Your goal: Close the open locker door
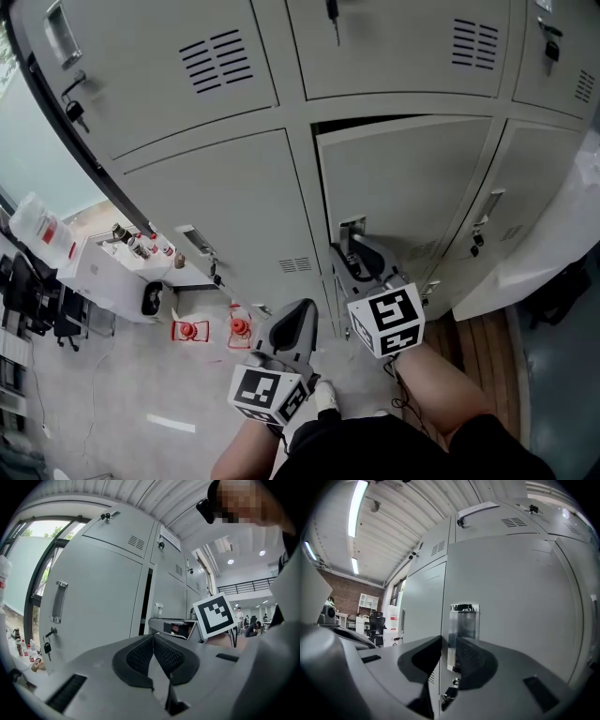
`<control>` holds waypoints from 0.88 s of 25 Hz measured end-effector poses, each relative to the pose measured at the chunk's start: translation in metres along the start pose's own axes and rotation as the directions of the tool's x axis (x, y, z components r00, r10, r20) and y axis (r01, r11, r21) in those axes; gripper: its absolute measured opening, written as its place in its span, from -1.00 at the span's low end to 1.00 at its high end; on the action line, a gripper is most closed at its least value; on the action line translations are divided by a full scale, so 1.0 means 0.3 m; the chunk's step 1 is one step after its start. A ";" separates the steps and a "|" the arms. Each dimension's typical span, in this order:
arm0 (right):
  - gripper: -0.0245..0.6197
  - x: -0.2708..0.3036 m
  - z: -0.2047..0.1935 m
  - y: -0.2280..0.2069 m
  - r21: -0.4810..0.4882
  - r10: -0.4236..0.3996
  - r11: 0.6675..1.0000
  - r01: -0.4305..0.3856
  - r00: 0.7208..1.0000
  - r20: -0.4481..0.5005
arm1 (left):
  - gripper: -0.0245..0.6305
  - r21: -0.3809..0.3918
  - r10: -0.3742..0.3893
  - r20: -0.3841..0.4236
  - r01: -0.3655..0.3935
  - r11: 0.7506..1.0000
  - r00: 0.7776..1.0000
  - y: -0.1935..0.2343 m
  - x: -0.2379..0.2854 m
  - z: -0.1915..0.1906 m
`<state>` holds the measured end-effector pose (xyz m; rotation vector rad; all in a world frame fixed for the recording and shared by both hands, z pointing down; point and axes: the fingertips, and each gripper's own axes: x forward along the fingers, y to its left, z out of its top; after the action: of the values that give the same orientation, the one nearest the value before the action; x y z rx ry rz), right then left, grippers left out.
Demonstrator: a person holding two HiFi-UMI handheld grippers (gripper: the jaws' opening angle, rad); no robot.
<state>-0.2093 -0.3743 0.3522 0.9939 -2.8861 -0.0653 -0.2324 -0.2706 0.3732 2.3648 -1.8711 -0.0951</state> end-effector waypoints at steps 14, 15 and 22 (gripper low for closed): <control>-0.50 0.115 0.003 -0.057 0.016 -0.050 0.999 0.050 0.999 0.005 | -0.87 0.023 -0.043 -0.030 0.044 0.999 0.999 0.080 0.075 0.001; -0.50 0.117 0.002 -0.058 0.017 -0.050 0.999 0.050 0.999 0.006 | -0.87 0.025 -0.048 -0.031 0.049 0.999 0.998 0.080 0.081 0.001; -0.50 0.124 0.001 -0.062 0.018 -0.039 0.999 0.039 0.999 0.005 | -0.87 0.024 -0.068 -0.027 0.068 0.997 0.997 0.077 0.110 0.008</control>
<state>-0.2271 -0.4119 0.3532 1.0543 -2.8774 -0.0448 -0.2474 -0.3079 0.3750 2.4346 -1.7910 -0.0464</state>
